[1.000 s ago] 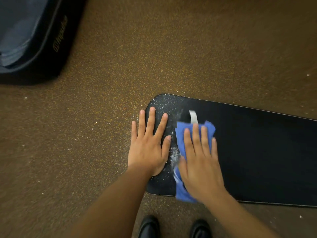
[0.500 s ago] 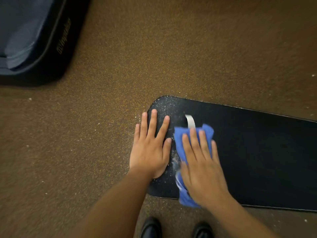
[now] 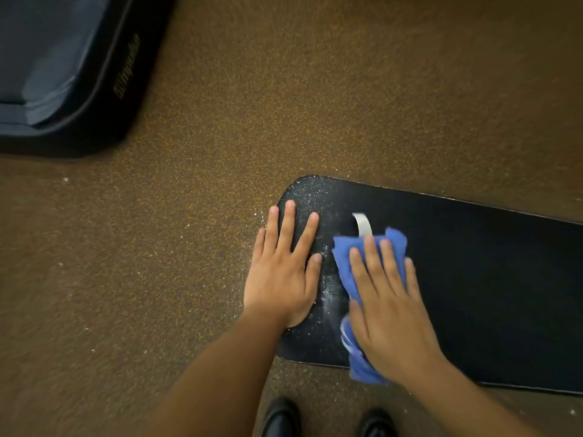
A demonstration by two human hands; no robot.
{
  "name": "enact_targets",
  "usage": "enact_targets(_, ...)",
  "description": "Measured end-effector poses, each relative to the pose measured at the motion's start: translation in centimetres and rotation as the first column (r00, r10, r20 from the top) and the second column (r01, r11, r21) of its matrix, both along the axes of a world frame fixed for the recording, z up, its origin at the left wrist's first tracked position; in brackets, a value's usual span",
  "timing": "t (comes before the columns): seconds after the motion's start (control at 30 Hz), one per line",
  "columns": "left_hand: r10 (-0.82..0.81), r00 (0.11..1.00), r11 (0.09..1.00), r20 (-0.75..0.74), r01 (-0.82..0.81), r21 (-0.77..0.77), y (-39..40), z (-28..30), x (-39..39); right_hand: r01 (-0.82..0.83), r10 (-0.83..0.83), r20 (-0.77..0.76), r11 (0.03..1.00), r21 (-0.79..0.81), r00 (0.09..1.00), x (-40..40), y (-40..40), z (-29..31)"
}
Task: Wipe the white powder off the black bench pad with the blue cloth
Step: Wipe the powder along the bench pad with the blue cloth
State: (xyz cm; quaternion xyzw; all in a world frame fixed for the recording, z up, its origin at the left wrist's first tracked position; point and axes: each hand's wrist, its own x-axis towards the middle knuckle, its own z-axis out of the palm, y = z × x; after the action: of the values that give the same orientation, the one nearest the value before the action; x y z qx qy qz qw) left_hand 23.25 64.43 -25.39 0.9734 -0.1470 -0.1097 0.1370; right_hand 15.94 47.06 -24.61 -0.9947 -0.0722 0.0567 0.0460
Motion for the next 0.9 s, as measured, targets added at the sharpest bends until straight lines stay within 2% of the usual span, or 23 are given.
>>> enact_targets(0.07, -0.004, 1.000, 1.000, 0.002, 0.004, 0.009, 0.0, 0.0, 0.0, 0.012, -0.013, -0.009, 1.000, -0.010, 1.000, -0.8, -3.1, 0.0)
enact_targets(0.17, -0.006, 1.000, 1.000, -0.006, 0.006, 0.021, -0.1, 0.2, 0.0, 0.246, -0.245, -0.015, 0.969, 0.020, 0.969, 4.0, -4.1, -0.3)
enact_targets(0.27, 0.000, 1.000, 1.000, 0.002, 0.000, 0.002, 0.0, 0.1, 0.0, 0.458, -0.459, -0.001, 0.886, 0.077, 0.888, 9.5, 0.2, -0.3)
enact_targets(0.33, -0.005, 1.000, 1.000, 0.009, 0.005, -0.016, 0.0, -0.1, 0.1, 0.382, -0.385, 0.021, 0.921, 0.076, 0.923, 8.8, 2.5, -0.4)
enact_targets(0.43, -0.004, 1.000, 1.000, 0.023, 0.005, -0.030, 0.2, -0.3, 0.1, 0.104, -0.104, -0.009, 0.993, 0.055, 0.995, 1.6, 2.9, 0.0)
enact_targets(0.5, 0.002, 1.000, 1.000, 0.031, -0.001, -0.022, 0.1, -0.2, 0.1, 0.042, -0.042, -0.012, 0.999, 0.023, 0.999, -2.5, 0.9, 0.3)
enact_targets(0.6, 0.000, 1.000, 1.000, 0.026, 0.000, -0.014, 0.1, -0.1, 0.0, 0.206, -0.207, -0.019, 0.978, -0.017, 0.978, -0.7, -2.0, -0.1)
enact_targets(0.7, 0.002, 1.000, 1.000, 0.013, -0.002, -0.014, 0.0, 0.1, 0.0, 0.441, -0.442, -0.002, 0.896, 0.048, 0.897, 5.9, -1.3, -0.2)
enact_targets(0.77, 0.005, 1.000, 1.000, 0.015, -0.005, -0.022, 0.1, 0.1, 0.0, 0.509, -0.510, -0.012, 0.858, 0.071, 0.860, 8.9, 0.3, -0.3)
enact_targets(0.83, 0.002, 1.000, 1.000, 0.022, -0.001, -0.030, 0.1, -0.1, 0.1, 0.433, -0.434, 0.002, 0.900, 0.057, 0.901, 8.5, 2.0, -0.4)
enact_targets(0.9, -0.004, 1.000, 0.999, 0.031, 0.005, -0.036, 0.3, -0.4, 0.2, 0.239, -0.239, -0.006, 0.970, 0.038, 0.971, 5.2, 3.5, -0.1)
